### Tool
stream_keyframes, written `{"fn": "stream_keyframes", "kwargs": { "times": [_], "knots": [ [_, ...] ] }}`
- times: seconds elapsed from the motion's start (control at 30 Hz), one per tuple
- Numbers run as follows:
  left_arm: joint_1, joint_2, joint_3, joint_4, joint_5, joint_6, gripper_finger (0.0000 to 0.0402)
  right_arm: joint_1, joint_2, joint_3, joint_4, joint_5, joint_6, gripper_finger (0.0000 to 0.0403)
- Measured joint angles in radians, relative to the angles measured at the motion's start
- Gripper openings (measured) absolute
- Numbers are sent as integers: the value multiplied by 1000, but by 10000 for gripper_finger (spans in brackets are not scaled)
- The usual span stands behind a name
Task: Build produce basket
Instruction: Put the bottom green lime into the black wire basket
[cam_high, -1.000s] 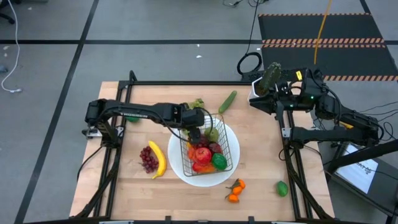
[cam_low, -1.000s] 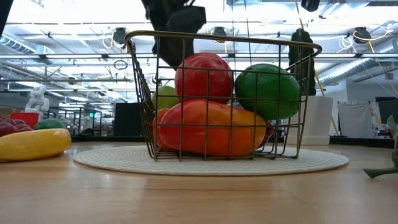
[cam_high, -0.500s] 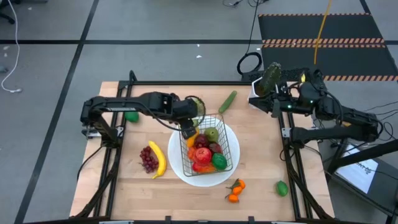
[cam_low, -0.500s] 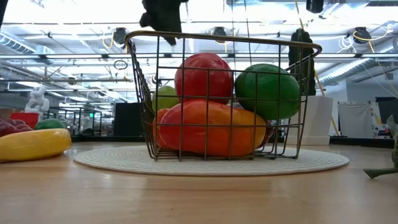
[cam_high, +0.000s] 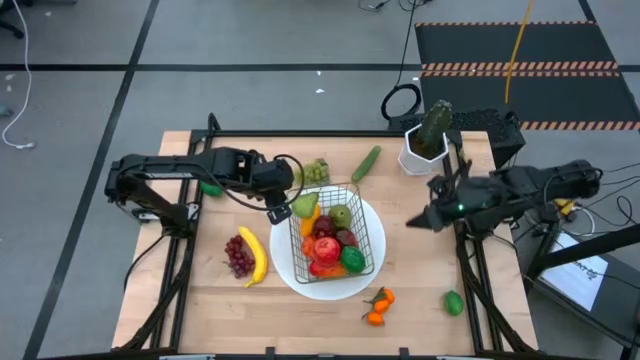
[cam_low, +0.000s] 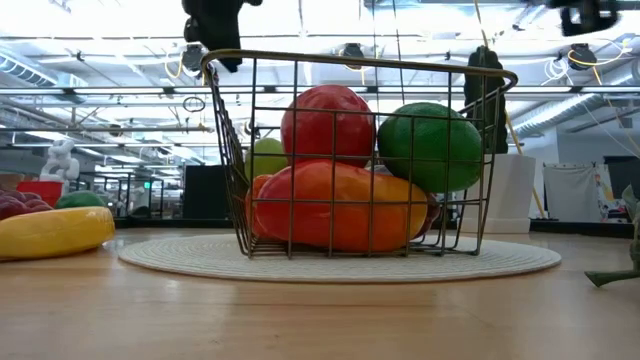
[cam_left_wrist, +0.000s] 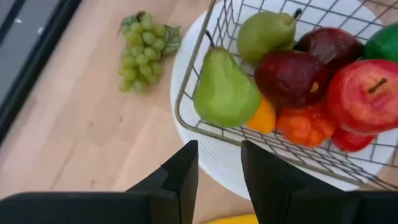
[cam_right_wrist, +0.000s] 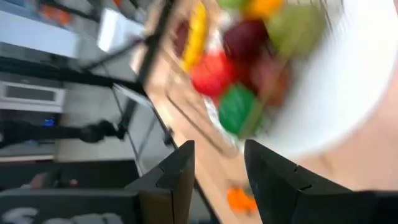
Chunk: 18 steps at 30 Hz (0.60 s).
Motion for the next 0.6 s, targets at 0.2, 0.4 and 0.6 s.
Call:
{"fn": "stream_keyframes", "kwargs": {
  "times": [0.2,0.4,0.6],
  "knots": [
    [-8,-26,-84,45,55,-50,122,165,55,0,-149,-21,265,136],
    [-37,-26,-105,99,60,-58,122,308,149,0,-251,-111,461,137],
    [-51,-26,-106,206,60,-75,122,419,262,0,-293,-295,629,167]
  ]
}}
